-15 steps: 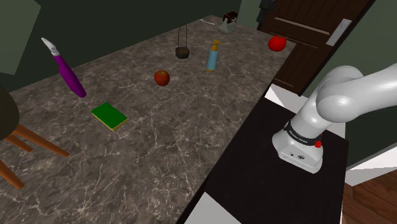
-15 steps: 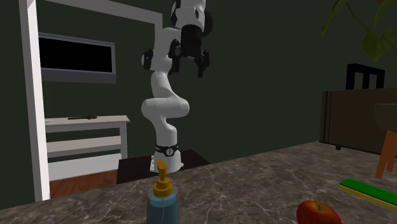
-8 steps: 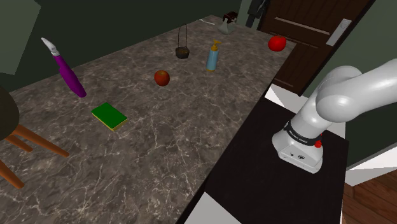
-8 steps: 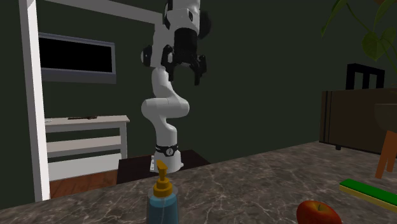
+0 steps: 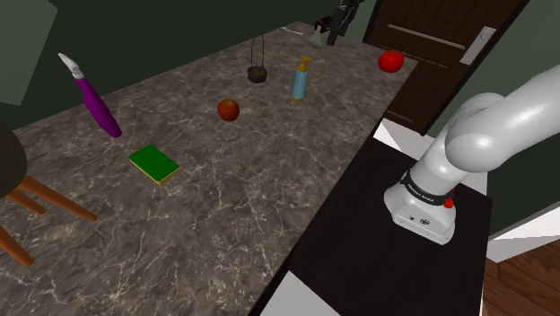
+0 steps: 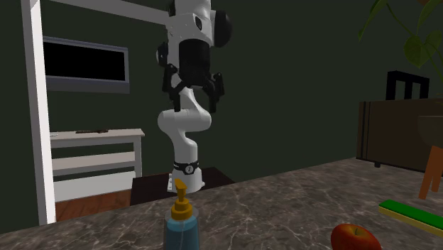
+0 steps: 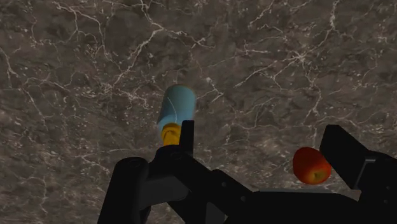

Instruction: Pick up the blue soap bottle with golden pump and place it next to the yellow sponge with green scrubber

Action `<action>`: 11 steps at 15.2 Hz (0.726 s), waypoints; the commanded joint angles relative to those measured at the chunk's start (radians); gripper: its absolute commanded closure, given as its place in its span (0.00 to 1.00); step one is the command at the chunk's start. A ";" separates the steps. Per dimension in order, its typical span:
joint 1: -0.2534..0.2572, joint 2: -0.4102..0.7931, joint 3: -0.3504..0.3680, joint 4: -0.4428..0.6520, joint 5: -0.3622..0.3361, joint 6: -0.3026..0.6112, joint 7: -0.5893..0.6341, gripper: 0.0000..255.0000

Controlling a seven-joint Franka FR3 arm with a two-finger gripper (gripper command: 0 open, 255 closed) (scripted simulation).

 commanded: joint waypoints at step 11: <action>-0.001 0.455 -0.138 0.233 0.186 0.193 -0.259 0.00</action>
